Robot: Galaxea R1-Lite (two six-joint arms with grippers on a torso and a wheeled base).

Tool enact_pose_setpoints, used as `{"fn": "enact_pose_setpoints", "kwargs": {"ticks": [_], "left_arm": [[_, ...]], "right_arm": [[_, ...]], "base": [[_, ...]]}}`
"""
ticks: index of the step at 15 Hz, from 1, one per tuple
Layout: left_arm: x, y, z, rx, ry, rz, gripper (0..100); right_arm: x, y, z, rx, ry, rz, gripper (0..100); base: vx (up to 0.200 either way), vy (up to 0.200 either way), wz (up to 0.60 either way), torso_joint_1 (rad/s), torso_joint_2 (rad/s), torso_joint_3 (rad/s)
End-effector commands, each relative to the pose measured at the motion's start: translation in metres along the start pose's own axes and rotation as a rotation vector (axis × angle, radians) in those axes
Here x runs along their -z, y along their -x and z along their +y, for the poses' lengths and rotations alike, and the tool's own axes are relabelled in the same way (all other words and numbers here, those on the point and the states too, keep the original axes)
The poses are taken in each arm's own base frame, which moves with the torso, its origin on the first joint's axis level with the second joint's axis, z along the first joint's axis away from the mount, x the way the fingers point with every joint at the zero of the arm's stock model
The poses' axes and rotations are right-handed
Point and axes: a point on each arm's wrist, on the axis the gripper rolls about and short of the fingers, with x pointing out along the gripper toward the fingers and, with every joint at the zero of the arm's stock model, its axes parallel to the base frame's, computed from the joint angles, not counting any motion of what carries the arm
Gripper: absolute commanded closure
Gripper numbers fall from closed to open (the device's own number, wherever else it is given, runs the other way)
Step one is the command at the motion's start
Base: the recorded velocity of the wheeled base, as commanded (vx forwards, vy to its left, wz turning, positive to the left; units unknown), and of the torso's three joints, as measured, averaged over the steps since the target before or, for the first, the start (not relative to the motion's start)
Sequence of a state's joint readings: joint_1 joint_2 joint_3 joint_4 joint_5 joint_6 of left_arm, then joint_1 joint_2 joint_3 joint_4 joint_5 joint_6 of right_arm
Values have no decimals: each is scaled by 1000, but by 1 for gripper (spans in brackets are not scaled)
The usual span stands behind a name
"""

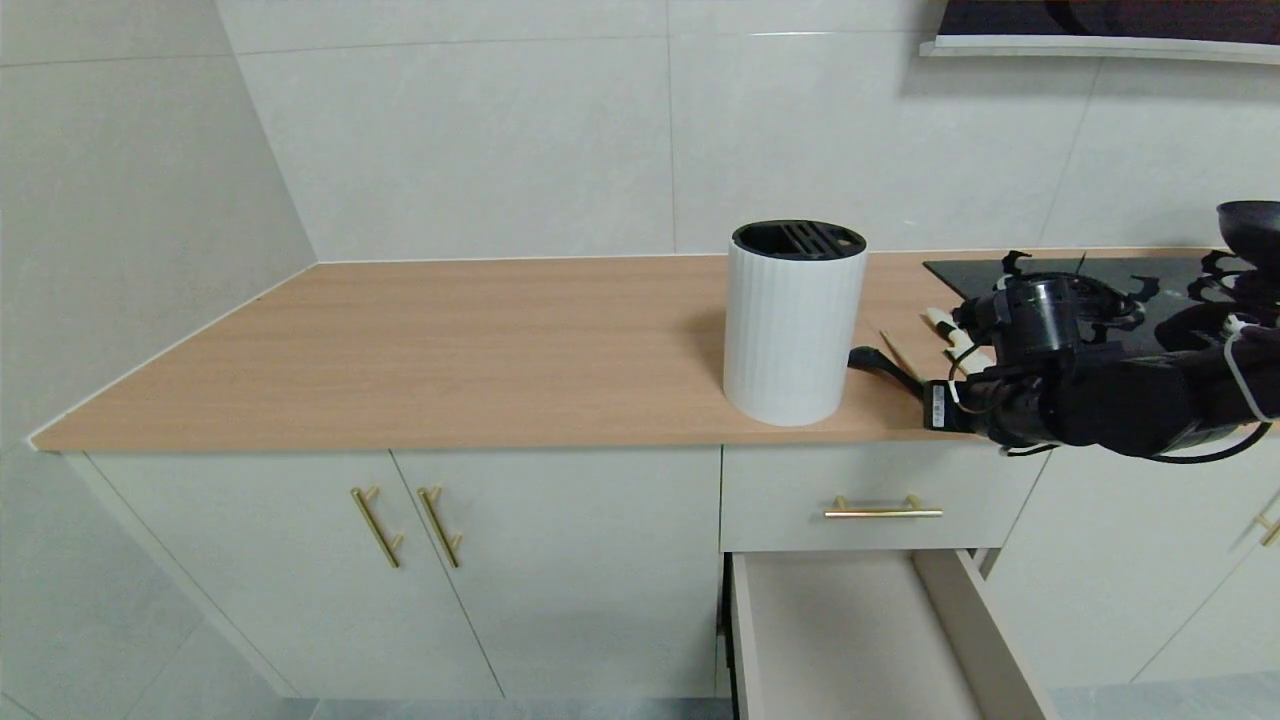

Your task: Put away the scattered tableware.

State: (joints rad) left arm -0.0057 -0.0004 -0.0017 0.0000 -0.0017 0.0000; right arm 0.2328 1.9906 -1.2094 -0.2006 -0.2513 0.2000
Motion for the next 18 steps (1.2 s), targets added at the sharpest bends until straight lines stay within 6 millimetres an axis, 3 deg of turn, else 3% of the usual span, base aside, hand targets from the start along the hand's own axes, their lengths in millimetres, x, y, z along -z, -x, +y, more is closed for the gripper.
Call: {"fn": "enact_pose_setpoints", "kwargs": {"ticks": [1, 7, 10, 13, 18], "left_arm": [[0, 0, 0, 0, 0, 1, 0], [0, 0, 0, 0, 0, 1, 0], [0, 0, 0, 0, 0, 1, 0], [0, 0, 0, 0, 0, 1, 0], [0, 0, 0, 0, 0, 1, 0]], "right_arm": [[-1, 1, 0, -3, -1, -5, 100], [-7, 13, -1, -4, -9, -28, 100], [-13, 72, -6, -43, -17, -90, 100], [-3, 149, -13, -104, 11, -103, 100], [15, 248, -40, -229, 60, -47, 100]], "base": [[0, 0, 0, 0, 0, 0], [0, 0, 0, 0, 0, 0], [0, 0, 0, 0, 0, 0], [0, 0, 0, 0, 0, 0], [0, 0, 0, 0, 0, 0]]}}
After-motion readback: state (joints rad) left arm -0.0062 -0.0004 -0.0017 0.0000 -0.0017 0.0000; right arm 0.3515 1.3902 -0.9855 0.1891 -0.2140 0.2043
